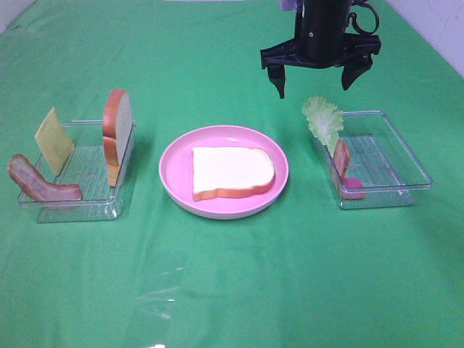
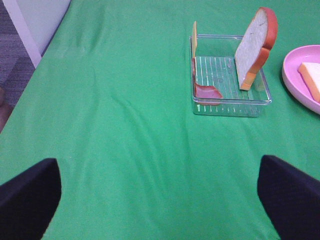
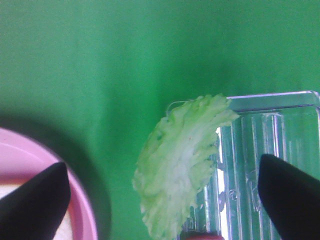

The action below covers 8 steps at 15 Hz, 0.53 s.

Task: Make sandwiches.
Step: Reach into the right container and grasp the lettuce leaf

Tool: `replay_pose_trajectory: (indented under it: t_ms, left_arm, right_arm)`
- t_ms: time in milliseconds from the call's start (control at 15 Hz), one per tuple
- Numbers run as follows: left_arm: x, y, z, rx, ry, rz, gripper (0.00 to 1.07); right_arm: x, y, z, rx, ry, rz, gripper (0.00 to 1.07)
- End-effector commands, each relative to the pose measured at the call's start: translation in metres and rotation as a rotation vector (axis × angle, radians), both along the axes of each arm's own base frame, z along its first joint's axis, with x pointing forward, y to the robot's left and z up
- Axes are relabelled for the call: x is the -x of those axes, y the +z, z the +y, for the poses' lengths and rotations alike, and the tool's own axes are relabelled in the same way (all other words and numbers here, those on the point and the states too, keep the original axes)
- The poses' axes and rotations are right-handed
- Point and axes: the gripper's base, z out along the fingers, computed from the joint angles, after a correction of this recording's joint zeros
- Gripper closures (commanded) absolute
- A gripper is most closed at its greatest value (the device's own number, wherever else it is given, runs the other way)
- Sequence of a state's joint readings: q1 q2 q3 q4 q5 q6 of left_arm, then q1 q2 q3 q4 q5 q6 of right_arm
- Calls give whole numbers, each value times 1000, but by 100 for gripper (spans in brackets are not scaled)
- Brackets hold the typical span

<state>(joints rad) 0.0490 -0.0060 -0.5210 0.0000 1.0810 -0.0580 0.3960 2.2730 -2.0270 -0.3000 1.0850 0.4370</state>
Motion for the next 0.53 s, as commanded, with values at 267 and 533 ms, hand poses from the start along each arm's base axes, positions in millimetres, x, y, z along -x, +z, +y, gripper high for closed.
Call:
replay_pose_trajectory:
  t_ms: [267, 533]
  left_arm:
    - [0, 0, 0, -3, 4, -4, 7]
    - [0, 0, 0, -3, 4, -4, 7]
  right_arm:
    - [-8, -39, -1, 49, -35, 39, 9]
    - [-8, -42, -1, 53, -34, 42, 12]
